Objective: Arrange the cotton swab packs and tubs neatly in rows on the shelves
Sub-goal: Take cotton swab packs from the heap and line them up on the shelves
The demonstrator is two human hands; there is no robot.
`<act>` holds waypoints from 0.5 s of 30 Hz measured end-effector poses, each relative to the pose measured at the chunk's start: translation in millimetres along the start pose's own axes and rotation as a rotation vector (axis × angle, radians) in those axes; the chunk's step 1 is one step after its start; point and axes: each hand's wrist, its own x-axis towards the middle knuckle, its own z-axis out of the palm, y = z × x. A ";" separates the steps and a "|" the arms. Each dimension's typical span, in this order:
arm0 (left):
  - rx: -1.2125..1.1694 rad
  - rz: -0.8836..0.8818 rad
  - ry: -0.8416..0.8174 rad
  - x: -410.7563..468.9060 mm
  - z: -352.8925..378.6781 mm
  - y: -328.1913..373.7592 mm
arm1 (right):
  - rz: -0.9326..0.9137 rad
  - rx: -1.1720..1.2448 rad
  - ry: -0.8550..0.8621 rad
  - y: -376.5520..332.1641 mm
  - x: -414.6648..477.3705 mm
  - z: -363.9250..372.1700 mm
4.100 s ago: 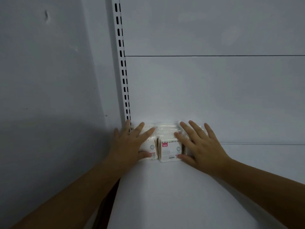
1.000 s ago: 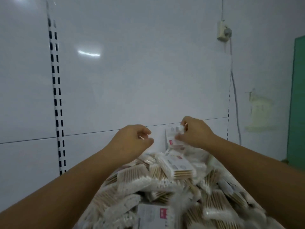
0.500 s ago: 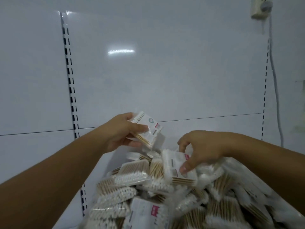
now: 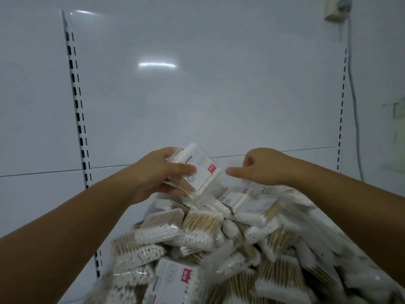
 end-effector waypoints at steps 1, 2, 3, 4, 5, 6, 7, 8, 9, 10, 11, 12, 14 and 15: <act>0.005 -0.009 -0.001 0.7 -1.9 -1.7 | 0.041 -0.177 -0.048 9.1 -5.1 -4.0; 0.003 -0.014 0.001 2.0 -2.5 -3.6 | 0.063 -0.296 -0.110 16.7 -10.9 -6.2; -0.002 -0.014 0.002 3.7 -2.0 -5.2 | 0.078 -0.350 -0.172 21.9 -16.0 -7.3; -0.005 -0.014 -0.004 6.2 -0.5 -6.2 | 0.086 -0.348 -0.216 25.4 -20.2 -7.8; -0.002 -0.016 -0.013 8.2 1.9 -6.5 | 0.090 -0.319 -0.246 27.1 -22.8 -7.6; 0.005 -0.018 -0.025 9.5 4.6 -6.3 | 0.087 -0.274 -0.255 29.6 -23.3 -6.7; 0.010 -0.021 -0.035 10.1 7.1 -6.1 | 0.083 -0.218 -0.247 32.1 -22.9 -5.4; 0.011 -0.024 -0.042 10.3 8.6 -6.2 | 0.080 -0.151 -0.237 34.9 -22.2 -5.1; 0.009 -0.025 -0.045 9.5 9.3 -6.0 | 0.079 -0.066 -0.236 37.8 -22.2 -7.1; 0.006 -0.025 -0.041 8.4 8.3 -5.6 | 0.079 0.045 -0.239 39.9 -22.2 -11.0; 0.007 -0.023 -0.036 5.9 6.4 -4.6 | 0.071 0.182 -0.240 41.4 -23.3 -16.3; 0.013 -0.022 -0.032 2.9 3.8 -3.4 | 0.046 0.337 -0.225 41.1 -25.2 -22.4; 0.045 -0.031 -0.016 -7.0 -2.0 1.0 | -0.068 0.647 -0.163 33.3 -26.4 -31.9; 0.066 -0.037 0.001 -14.1 -4.0 3.8 | -0.140 0.778 -0.140 24.9 -25.5 -33.2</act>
